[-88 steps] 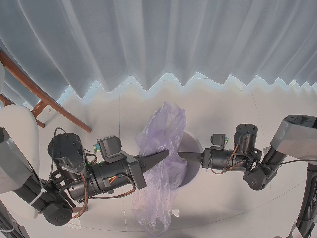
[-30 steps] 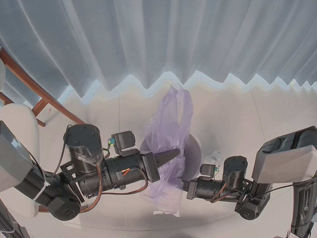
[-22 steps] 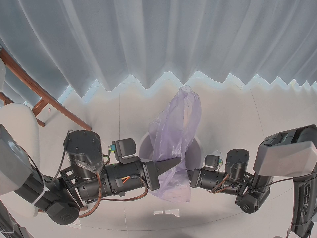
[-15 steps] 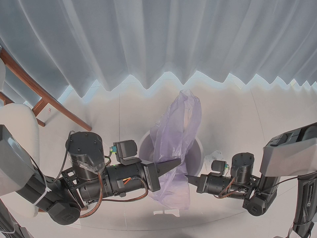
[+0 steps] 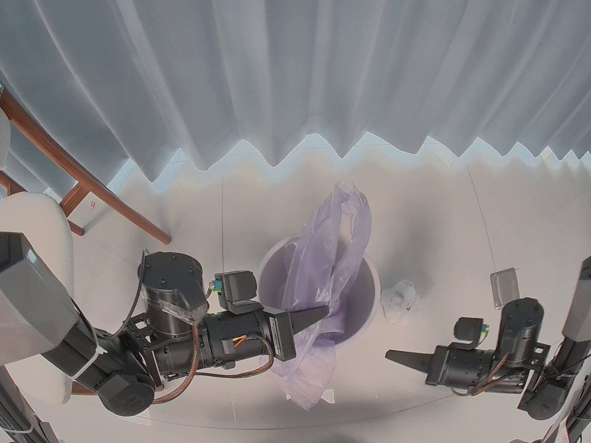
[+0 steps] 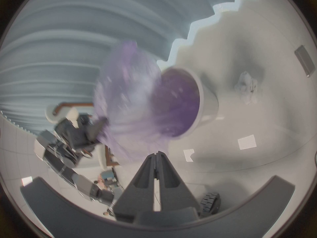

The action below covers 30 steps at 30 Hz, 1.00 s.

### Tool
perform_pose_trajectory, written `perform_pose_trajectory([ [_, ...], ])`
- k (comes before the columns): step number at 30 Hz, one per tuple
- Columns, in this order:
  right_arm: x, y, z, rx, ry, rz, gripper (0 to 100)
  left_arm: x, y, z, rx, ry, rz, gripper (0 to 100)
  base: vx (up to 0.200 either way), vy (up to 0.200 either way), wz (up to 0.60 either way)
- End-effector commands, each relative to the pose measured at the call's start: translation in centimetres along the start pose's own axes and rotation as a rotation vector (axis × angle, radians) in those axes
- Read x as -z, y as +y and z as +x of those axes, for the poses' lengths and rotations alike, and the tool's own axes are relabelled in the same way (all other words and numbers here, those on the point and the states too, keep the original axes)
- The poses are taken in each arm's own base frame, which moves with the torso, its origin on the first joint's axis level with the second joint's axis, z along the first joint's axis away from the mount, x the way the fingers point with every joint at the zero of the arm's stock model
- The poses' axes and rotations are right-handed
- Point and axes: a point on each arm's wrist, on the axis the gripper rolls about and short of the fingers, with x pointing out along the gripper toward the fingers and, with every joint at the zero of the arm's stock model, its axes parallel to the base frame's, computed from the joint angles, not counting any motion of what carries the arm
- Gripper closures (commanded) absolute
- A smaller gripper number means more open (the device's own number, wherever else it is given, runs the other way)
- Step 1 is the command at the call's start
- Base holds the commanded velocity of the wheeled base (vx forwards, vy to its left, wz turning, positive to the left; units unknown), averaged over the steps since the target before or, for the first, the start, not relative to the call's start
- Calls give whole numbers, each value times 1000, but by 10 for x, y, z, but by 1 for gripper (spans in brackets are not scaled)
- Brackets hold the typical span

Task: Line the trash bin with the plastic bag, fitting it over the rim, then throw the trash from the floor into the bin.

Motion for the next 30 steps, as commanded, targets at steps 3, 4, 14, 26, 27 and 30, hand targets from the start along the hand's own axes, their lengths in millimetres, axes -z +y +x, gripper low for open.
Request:
perform_pose_trajectory([
  [3,-30,22,-61,-80,-272,53,100,1,3,4,-41,53,-22,100,0,0,0],
  [4,-35,24,-67,-92,-317,65,100,-1,2,6,-55,60,-27,100,0,0,0],
  [14,-75,38,-90,-199,-519,313,100,-18,-5,14,-137,160,-62,100,0,0,0],
  [26,-120,87,-108,-117,-315,487,100,-29,-23,14,-368,212,296,100,0,0,0],
  [27,-123,87,-105,-97,-298,485,100,-27,-25,15,-377,214,318,100,0,0,0],
  [30,-128,78,-91,-30,-262,446,100,-22,-29,18,-380,229,364,100,0,0,0],
])
